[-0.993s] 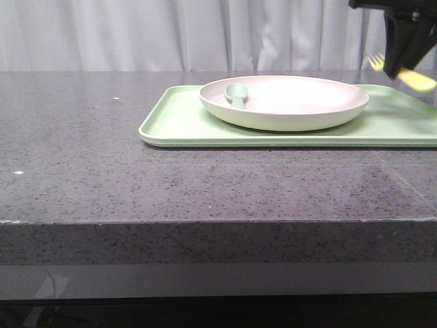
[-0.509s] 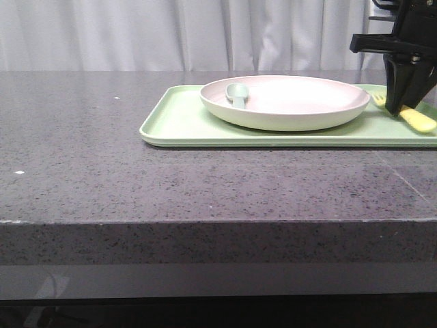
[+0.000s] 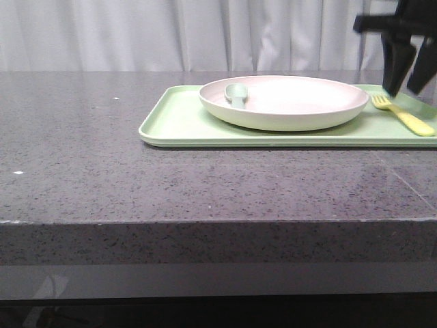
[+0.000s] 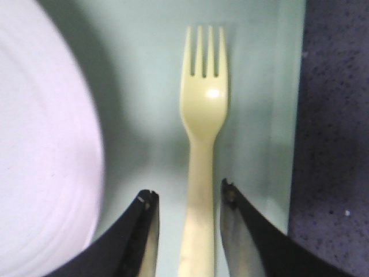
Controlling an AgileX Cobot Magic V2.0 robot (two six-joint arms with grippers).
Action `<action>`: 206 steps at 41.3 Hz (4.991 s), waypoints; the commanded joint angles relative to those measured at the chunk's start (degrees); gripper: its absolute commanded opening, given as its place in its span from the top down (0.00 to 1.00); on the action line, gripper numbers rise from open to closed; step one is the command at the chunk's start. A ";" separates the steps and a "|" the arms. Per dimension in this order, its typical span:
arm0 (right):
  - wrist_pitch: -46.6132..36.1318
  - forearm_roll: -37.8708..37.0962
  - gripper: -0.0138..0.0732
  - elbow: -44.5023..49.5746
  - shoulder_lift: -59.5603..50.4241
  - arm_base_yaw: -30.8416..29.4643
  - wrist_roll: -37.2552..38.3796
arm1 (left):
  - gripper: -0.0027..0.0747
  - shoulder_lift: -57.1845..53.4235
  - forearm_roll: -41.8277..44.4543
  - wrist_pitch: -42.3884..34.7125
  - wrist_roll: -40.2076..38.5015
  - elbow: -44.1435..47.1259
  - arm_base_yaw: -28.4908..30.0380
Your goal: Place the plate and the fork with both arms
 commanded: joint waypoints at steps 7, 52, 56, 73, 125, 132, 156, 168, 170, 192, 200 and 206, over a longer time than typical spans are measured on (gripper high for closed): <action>-4.16 -3.39 0.50 5.06 -16.32 5.82 -2.63 | 0.60 -0.08 -1.32 -3.90 -0.08 -1.45 0.13; -8.51 -3.58 0.50 50.15 -81.06 8.52 -2.68 | 0.60 -0.08 -1.32 -4.01 -0.08 -1.45 0.13; -9.06 -3.58 0.50 50.15 -83.92 8.52 -2.68 | 0.60 -0.08 -1.32 -4.01 -0.08 -1.45 0.13; -9.38 -3.58 0.92 50.15 -85.65 8.52 -2.68 | 0.99 -0.08 4.38 -4.67 -6.13 -1.45 0.23; -9.01 -3.58 0.92 50.15 -85.65 8.52 -2.68 | 0.99 -34.21 19.60 -39.11 -13.05 37.19 17.98; -9.01 -3.58 0.92 50.15 -85.65 8.52 -2.68 | 0.99 -37.90 18.16 -40.95 -13.05 41.70 20.42; -8.95 -3.58 0.92 50.15 -85.65 8.52 -2.68 | 0.99 -39.52 14.27 -44.73 -13.05 44.46 21.41; -8.95 -3.58 0.92 50.15 -85.65 8.52 -2.68 | 0.99 -39.52 14.27 -44.73 -13.05 44.46 21.41; -8.95 -3.58 0.92 50.15 -85.65 8.52 -2.68 | 0.99 -39.52 14.27 -44.73 -13.05 44.46 21.41; -31.17 -6.12 0.92 65.60 -93.45 5.37 -2.68 | 0.99 -39.52 14.27 -44.73 -13.05 44.46 21.41; -52.23 -6.12 0.92 84.73 -102.04 0.97 -2.68 | 0.99 -39.52 14.27 -44.73 -13.05 44.46 21.41; -60.15 -5.31 0.92 93.61 -106.95 -1.86 -2.68 | 0.99 -39.52 14.27 -44.73 -13.05 44.46 21.41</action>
